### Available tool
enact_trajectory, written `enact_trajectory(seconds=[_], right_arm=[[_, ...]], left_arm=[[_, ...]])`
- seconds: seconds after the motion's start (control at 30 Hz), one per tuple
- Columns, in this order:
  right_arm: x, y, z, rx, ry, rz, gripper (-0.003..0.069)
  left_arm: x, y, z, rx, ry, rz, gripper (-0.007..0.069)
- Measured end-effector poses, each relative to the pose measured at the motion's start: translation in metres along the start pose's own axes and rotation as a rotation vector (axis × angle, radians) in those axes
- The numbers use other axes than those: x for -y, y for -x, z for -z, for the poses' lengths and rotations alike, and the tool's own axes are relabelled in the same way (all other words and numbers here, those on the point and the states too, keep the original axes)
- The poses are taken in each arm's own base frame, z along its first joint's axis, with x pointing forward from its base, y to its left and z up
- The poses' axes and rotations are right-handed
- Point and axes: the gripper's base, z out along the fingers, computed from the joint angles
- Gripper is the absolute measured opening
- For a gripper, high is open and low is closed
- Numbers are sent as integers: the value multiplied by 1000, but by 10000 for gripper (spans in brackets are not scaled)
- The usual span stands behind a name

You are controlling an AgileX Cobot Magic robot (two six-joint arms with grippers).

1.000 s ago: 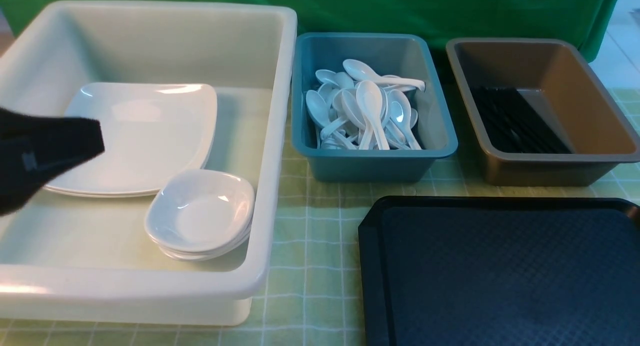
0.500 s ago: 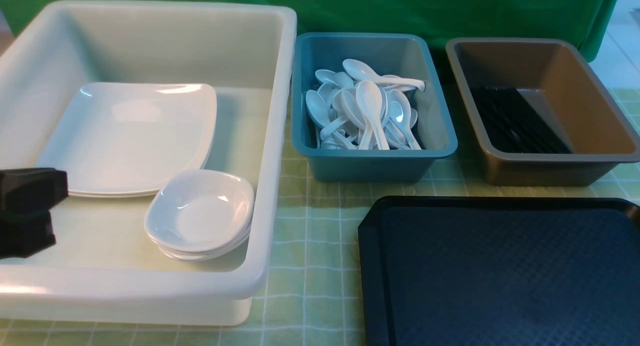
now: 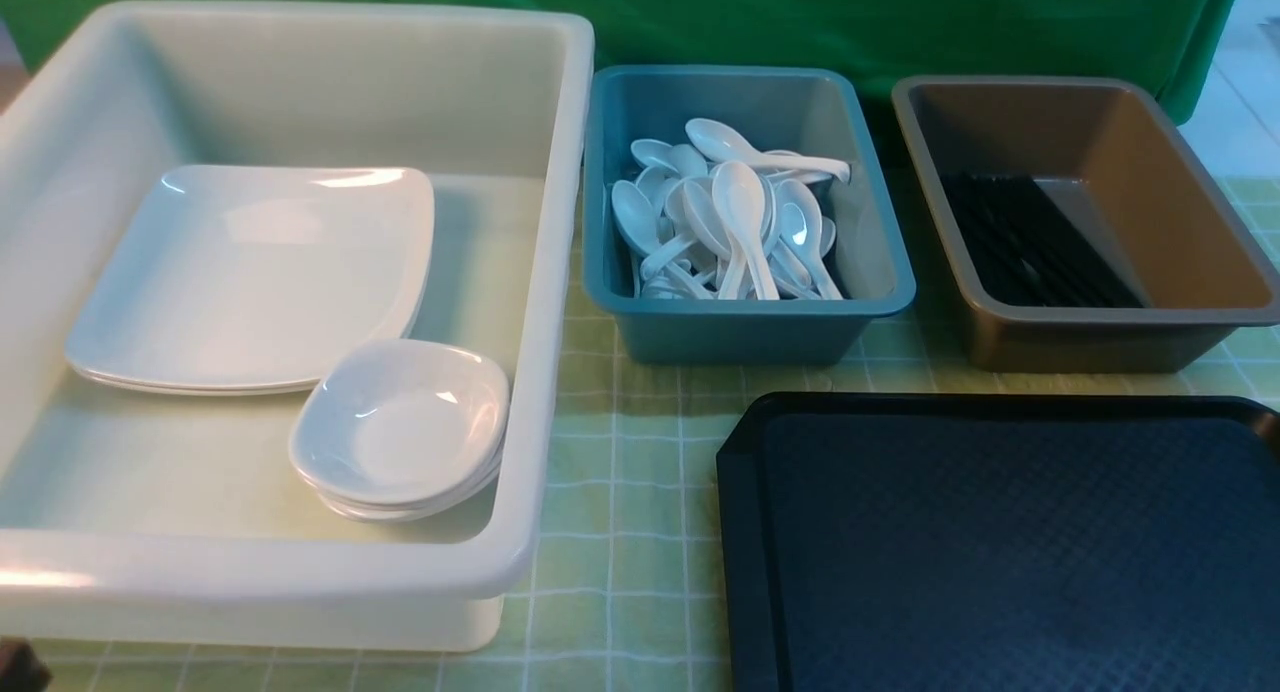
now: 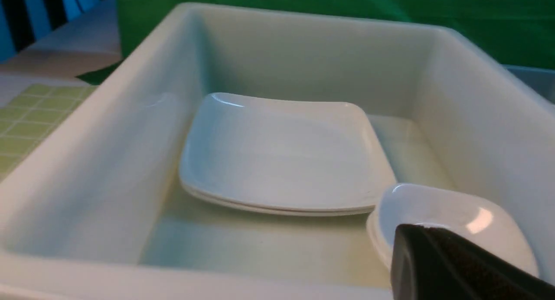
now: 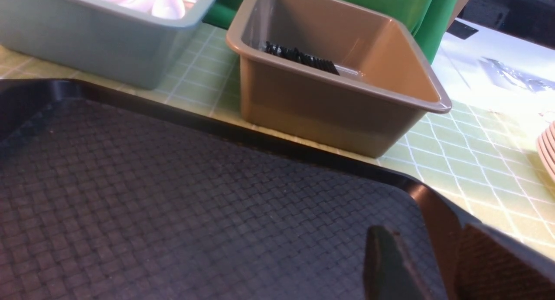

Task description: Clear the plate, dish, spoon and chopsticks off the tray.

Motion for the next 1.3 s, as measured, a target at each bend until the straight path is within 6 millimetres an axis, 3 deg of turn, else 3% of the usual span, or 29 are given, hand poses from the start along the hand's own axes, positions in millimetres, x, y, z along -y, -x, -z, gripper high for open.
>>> enact_trajectory(seconds=[0.2,0.4,1.3], right_arm=[[0,0,0,0,0,0,239],[0,0,0,0,0,0,239],[0,0,0,0,0,0,241]], left_arm=[[-7,-39,5,8,73,7,-12],[-7,-48,6,-44,74,30,-12],[-4,-51,6,-70,5,4,-12]])
